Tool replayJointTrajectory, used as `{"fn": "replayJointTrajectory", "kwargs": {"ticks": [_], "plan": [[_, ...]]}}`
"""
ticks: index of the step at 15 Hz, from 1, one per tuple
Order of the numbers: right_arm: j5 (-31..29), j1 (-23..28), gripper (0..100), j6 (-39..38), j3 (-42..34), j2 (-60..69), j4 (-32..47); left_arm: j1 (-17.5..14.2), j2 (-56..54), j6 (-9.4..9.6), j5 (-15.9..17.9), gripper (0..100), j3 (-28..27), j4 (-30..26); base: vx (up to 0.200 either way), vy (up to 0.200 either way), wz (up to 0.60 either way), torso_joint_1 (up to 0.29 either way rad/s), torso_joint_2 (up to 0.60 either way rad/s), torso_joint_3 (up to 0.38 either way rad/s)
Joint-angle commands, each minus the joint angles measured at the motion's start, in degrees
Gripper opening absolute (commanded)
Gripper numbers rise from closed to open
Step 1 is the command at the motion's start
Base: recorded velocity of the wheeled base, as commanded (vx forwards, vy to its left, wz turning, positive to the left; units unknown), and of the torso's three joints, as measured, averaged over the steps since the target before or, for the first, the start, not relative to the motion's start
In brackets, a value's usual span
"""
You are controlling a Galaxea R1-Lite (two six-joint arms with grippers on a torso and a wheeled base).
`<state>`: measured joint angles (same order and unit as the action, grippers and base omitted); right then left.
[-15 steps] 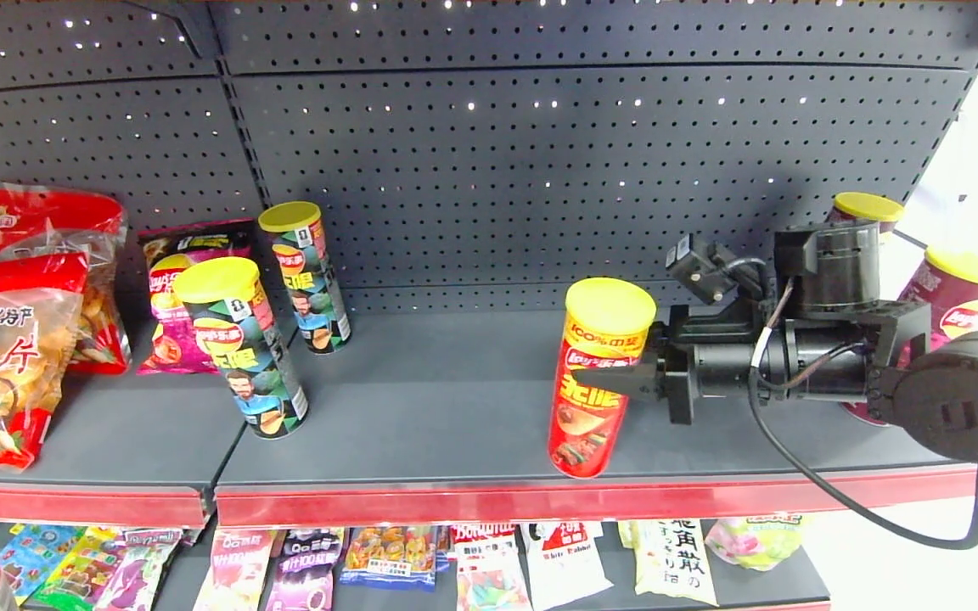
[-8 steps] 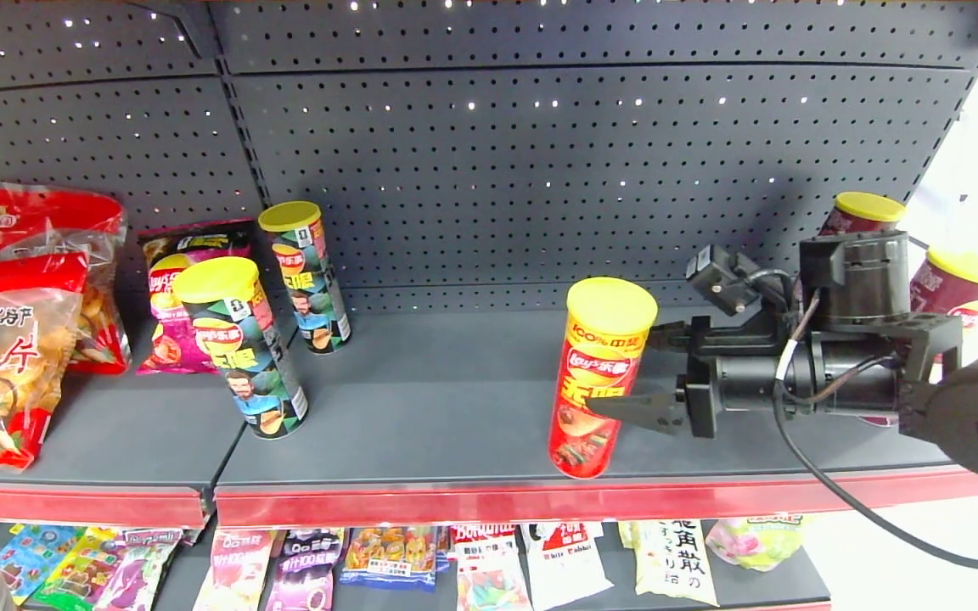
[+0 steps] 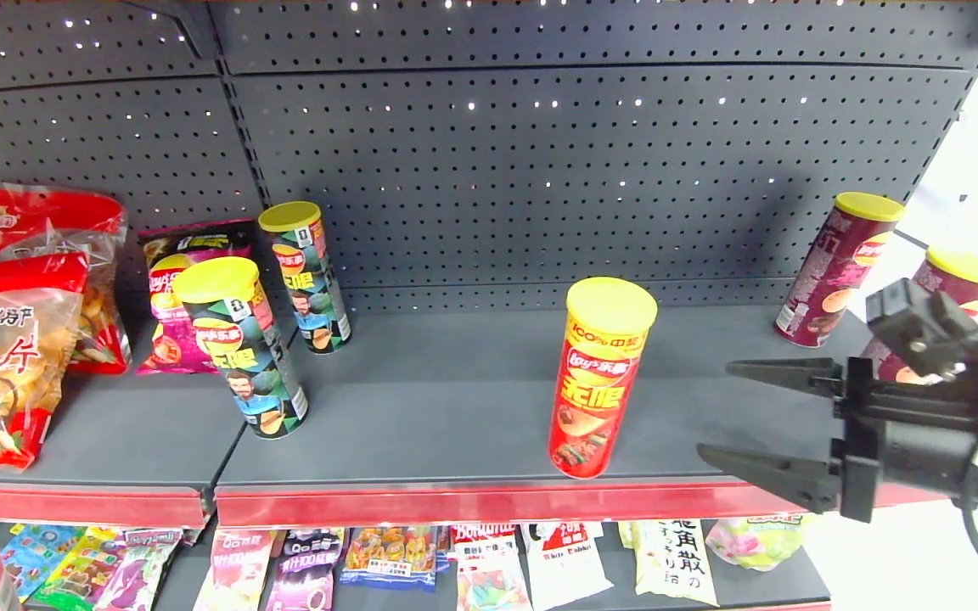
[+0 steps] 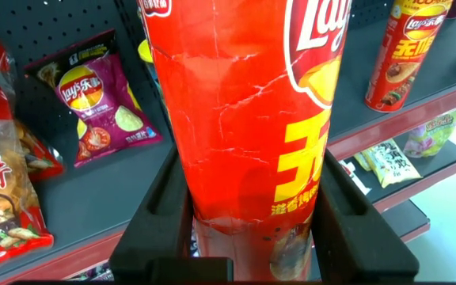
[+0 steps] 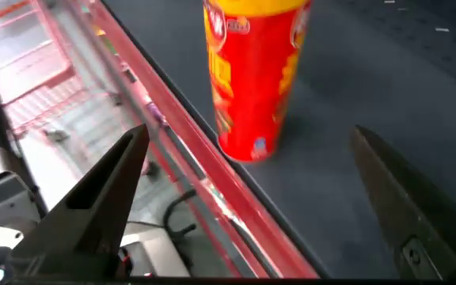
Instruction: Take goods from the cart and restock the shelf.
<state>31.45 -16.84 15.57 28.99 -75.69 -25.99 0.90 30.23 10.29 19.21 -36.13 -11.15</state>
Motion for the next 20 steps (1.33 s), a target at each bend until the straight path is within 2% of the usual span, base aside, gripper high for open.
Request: {"fn": "replayJointTrajectory", "kwargs": {"ticks": [1,3,5,6,7,8,10,12,14,16,18,19,20], "plan": [[-11.24,6.64,100,-0.36,-12.29,24.19,0.85,0.06,1.58,-0.01,0.04,0,-0.08,0.08,0.0,0.0,0.0,0.0,0.0,0.0],[-18.71,12.88,100,-0.8,-14.49,36.23,5.51,0.06,2.29,0.08,0.04,0,-0.25,0.17,0.0,0.0,0.0,0.0,0.0,0.0],[-25.74,20.61,100,-5.37,-13.43,53.46,22.83,0.15,3.17,0.26,0.65,0,-0.25,0.17,0.0,0.0,0.0,0.0,0.0,0.0],[-26.88,21.84,100,-5.81,-13.08,56.27,26.25,0.15,3.25,0.26,0.83,0,-0.25,0.17,0.0,0.0,0.0,0.0,0.0,0.0],[-31.19,24.92,100,-6.08,-13.08,65.85,36.71,0.15,3.08,0.26,2.5,0,0.1,0.17,0.0,0.0,0.0,0.0,0.0,0.0],[-33.3,25.45,100,-6.08,-13.87,70.42,41.28,0.15,2.9,0.08,3.73,0,0.36,0.08,0.0,0.0,0.0,0.0,0.0,0.0],[-34.97,25.45,100,-8.01,-14.75,69.89,40.23,0.15,3.17,-0.53,5.4,0,0.63,0.08,0.0,0.0,0.0,0.0,0.0,0.0],[-35.06,25.36,100,-8.27,-17.48,69.89,39.26,0.15,4.13,-2.2,6.63,0,0.54,0.17,0.0,0.0,0.0,0.0,0.0,0.0],[-34.62,22.2,100,-8.45,-18.09,67.87,38.47,0.15,4.57,-3.35,6.8,0,0.71,1.57,0.0,0.0,0.0,0.0,0.0,0.0],[-31.8,14.37,100,-8.45,-18.18,68.75,38.91,0.15,5.01,-3.43,6.8,0,1.15,2.63,0.0,0.0,0.0,0.0,0.0,0.0],[-32.59,13.5,100,-8.98,-23.01,70.68,36.98,0.15,5.28,-3.52,6.8,0,1.15,2.63,0.0,0.0,0.0,0.0,0.0,0.0],[-32.59,13.67,100,-11.79,-24.42,70.77,32.32,0.24,5.01,-3.52,6.8,0,1.5,2.63,0.0,0.0,0.0,0.0,0.0,0.0],[-32.33,13.67,100,-14.07,-25.39,70.77,31.09,0.15,4.75,-3.52,6.8,0,2.03,2.72,0.0,0.0,0.0,0.0,0.0,0.0]]}}
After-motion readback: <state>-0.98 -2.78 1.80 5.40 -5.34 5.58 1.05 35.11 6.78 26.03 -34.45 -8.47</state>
